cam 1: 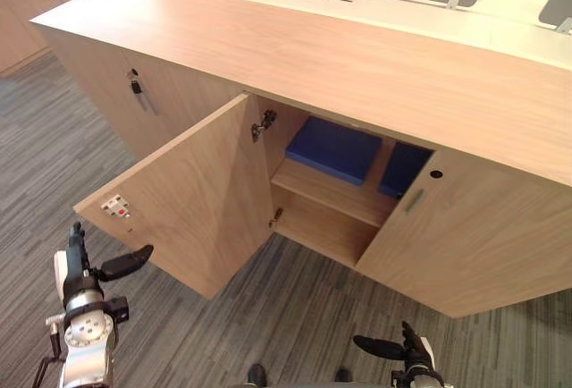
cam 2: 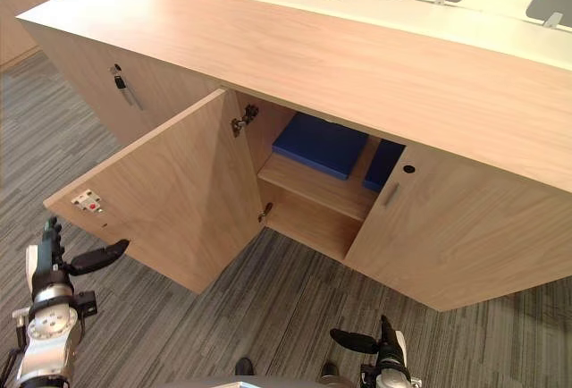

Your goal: Walk over to the cabinet, pick up the folder, carry it to the office cabinet, place the folder inside the office cabinet, then close the office cabinet door

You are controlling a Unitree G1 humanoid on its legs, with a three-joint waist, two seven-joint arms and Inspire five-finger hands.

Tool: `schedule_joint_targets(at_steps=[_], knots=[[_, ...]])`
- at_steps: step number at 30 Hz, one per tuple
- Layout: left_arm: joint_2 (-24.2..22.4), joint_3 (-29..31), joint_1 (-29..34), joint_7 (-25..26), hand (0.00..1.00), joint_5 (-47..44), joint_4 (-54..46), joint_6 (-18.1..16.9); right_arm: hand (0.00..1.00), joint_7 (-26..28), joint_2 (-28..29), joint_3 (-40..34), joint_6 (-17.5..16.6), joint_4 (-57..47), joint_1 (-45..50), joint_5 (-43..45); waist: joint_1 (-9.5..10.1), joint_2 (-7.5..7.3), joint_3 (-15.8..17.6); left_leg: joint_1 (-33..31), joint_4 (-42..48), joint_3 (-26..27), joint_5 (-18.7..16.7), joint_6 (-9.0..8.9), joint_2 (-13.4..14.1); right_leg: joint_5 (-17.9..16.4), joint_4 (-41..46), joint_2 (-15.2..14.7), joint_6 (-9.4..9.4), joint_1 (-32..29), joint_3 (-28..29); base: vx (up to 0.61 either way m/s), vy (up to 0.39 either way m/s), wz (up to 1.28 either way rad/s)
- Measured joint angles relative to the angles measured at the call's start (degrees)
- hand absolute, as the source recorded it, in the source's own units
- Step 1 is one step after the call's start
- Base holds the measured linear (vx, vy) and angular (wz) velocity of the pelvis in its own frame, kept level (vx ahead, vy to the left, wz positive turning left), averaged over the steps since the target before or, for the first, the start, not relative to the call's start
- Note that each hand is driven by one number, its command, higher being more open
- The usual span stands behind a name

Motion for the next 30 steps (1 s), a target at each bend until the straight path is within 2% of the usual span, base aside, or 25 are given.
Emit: schedule_joint_targets(at_steps=[7, 14, 19, 22, 27, 30], knots=[[-1.3, -3.0, 2.0, -0.1, 1.00, 0.7, -0.9, 0.0, 1.00, 0.3, 0.2, -0.1, 0.0, 1.5, 0.3, 0.1, 0.03, -0.34, -0.1, 0.3, 0.0, 0.2, -0.6, 0.61, -0.2, 0.0, 1.1, -0.6, -0.07, -0.5, 0.0, -0.02, 0.000, -0.02], [-10.4, -8.1, 9.8, -0.6, 1.00, -0.5, -9.5, -0.3, 1.00, 0.4, 1.6, -0.7, 0.1, 1.5, 1.3, 0.2, 0.72, -0.63, -0.2, 0.5, 0.0, 0.5, -0.4, 1.10, -1.3, -0.2, 1.1, -1.5, -0.25, -0.8, 0.0, -0.09, -0.005, -0.04], [-14.6, -16.3, 13.4, -2.1, 1.00, -2.9, -9.8, -0.4, 1.00, 0.3, 1.9, -1.3, 0.2, 1.5, 1.3, 0.1, 0.71, -0.66, -0.2, -0.1, -0.3, 0.0, 0.3, 1.19, -1.4, -0.3, 1.1, -1.5, -0.11, -1.2, -0.2, -0.08, -0.020, 0.05], [-15.4, -21.9, 15.2, -3.6, 1.00, -3.9, -9.8, -0.4, 1.00, 0.3, 2.0, -1.3, 0.2, 1.5, 1.2, 0.1, 0.70, -0.67, -0.2, -0.4, -0.3, 0.0, 0.5, 1.18, -1.4, -0.3, 1.1, -1.5, 0.05, -1.6, -0.2, -0.05, -0.010, 0.01], [-15.1, -31.1, 14.8, -6.8, 1.00, -4.0, -9.7, -0.3, 1.00, 0.2, 2.1, -1.0, 0.2, 1.5, 0.7, 0.1, 0.23, -0.62, -0.3, -0.4, -0.1, 1.6, 0.6, 1.11, -1.2, 0.3, 1.2, -1.3, 0.60, -2.5, 1.7, -0.03, 0.004, -0.16], [-15.4, -35.6, 11.2, -7.6, 1.00, -4.0, -8.3, -0.1, 1.00, 0.2, 2.3, 0.0, 0.5, 1.1, -0.3, -0.1, -2.14, -0.54, -0.3, -0.5, 0.0, 4.9, 0.2, 0.98, -1.0, 1.1, 1.1, -1.0, 0.65, -4.4, 5.1, -0.01, 0.024, -0.58]])
